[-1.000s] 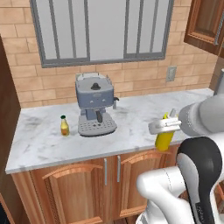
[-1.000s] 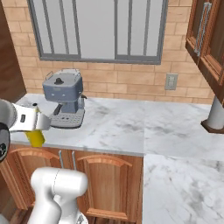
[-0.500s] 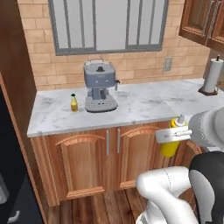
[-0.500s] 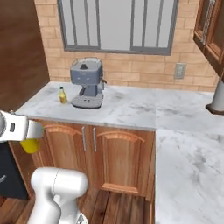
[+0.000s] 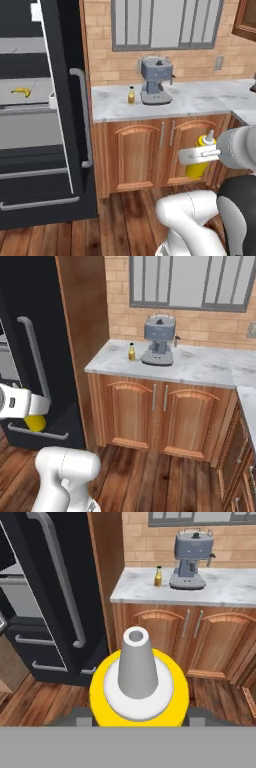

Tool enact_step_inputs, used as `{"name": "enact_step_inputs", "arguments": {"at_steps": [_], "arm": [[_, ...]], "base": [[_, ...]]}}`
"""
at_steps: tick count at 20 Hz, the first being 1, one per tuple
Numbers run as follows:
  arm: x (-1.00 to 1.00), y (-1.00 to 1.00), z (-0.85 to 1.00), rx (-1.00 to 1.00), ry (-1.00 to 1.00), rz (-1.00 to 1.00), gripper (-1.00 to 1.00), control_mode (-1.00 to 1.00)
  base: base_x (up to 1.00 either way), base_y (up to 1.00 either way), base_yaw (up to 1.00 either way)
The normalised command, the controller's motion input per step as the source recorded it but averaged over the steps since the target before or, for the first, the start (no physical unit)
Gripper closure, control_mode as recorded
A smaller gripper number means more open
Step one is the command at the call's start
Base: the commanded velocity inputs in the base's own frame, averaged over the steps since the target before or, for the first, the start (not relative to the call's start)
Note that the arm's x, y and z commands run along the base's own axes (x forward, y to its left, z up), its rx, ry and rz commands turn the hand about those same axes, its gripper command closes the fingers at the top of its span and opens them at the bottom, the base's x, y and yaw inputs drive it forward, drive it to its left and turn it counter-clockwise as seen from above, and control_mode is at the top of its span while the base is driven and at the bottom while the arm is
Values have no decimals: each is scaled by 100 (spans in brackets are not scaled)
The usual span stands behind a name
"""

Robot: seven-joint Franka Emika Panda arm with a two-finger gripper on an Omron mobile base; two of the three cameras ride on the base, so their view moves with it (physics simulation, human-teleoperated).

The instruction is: Place the mustard and mustard from the counter to the top shelf of the fridge. If the existing items in the fridge are on the top shelf, move them to other shelves.

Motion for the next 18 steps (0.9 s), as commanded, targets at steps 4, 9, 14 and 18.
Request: {"name": "enact_step_inputs", "arguments": {"at_steps": [4, 9, 14, 18], "arm": [[0, 0, 0, 0, 0, 0, 100, 100], [0, 0, 0, 0, 0, 0, 100, 100], [0, 0, 0, 0, 0, 0, 100, 100], [0, 0, 0, 0, 0, 0, 100, 100]], "base": [[-9, 100, 9], [0, 100, 1], [4, 100, 0], [57, 100, -1]]}}
